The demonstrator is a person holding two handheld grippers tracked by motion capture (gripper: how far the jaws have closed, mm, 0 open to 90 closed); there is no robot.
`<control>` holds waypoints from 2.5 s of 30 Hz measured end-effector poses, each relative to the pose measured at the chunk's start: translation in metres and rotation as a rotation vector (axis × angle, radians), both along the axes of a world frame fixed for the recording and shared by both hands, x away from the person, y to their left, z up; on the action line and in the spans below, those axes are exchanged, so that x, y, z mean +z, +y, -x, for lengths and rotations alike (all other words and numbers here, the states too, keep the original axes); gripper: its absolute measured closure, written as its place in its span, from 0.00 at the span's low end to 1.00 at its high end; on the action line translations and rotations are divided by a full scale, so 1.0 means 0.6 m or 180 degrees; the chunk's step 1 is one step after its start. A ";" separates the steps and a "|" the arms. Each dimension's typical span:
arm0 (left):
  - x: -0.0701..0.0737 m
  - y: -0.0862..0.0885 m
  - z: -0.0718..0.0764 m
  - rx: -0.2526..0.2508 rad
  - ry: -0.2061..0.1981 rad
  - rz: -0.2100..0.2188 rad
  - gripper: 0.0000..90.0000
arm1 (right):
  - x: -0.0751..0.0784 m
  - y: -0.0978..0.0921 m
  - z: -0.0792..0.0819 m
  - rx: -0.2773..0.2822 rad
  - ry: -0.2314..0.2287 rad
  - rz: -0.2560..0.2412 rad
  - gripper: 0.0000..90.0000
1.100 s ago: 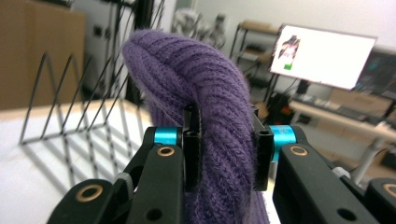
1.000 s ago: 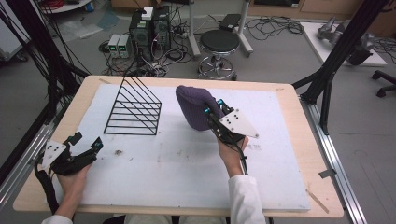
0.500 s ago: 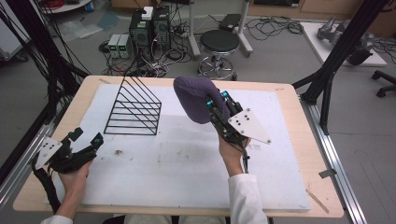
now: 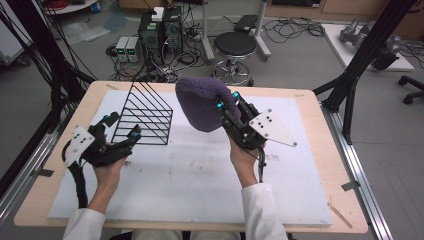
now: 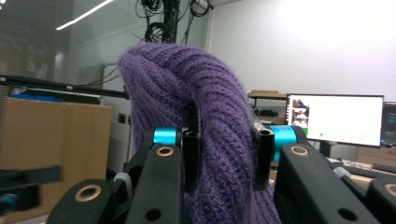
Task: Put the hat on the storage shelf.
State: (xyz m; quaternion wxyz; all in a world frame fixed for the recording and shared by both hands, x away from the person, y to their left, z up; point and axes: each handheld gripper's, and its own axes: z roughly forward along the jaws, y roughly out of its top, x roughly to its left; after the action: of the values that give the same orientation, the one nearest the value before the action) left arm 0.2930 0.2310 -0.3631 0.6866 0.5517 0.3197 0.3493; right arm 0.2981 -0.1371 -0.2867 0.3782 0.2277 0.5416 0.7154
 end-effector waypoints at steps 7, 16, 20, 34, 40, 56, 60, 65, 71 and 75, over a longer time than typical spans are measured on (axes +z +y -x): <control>-0.003 -0.042 -0.020 -0.0255 0.0009 0.0017 0.18 | 0.016 0.015 0.006 0.0152 -0.0013 0.0022 0.81; -0.003 -0.056 -0.015 -0.0522 -0.0020 0.0094 0.18 | 0.027 0.041 0.014 0.0577 0.0028 -0.0057 0.80; -0.003 -0.055 -0.015 -0.0663 -0.0019 0.0108 0.19 | 0.027 0.051 0.016 0.0744 0.0078 -0.0086 0.80; -0.008 -0.064 -0.018 -0.1072 0.0114 -0.0230 0.79 | 0.019 0.073 0.008 0.1111 0.0321 -0.0120 0.80; 0.006 -0.026 -0.031 -0.1121 0.0132 -0.0058 0.89 | 0.020 0.064 0.008 0.0695 0.0320 -0.0225 0.81; 0.087 0.049 -0.082 -0.0768 0.0266 -0.0300 0.91 | 0.048 0.120 -0.044 0.0507 0.0397 -0.0372 0.86; 0.110 0.072 -0.098 -0.0736 0.0275 -0.0168 0.91 | 0.074 0.148 -0.068 0.0513 0.0376 -0.0356 0.86; 0.125 0.090 -0.109 -0.0598 0.0288 -0.0169 0.91 | 0.086 0.168 -0.085 0.0504 0.0417 -0.0381 0.86; 0.125 0.103 -0.114 -0.0531 0.0339 -0.0218 0.91 | 0.082 0.185 -0.098 0.0521 0.0496 -0.0396 0.86; 0.123 0.108 -0.117 -0.0489 0.0370 -0.0247 0.91 | 0.076 0.190 -0.107 0.0517 0.0540 -0.0410 0.86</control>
State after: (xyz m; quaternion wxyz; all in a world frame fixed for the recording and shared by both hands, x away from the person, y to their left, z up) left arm 0.3633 0.2956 -0.2896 0.6698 0.6200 0.3020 0.2752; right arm 0.3621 -0.0228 -0.2411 0.2564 0.2666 0.5413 0.7551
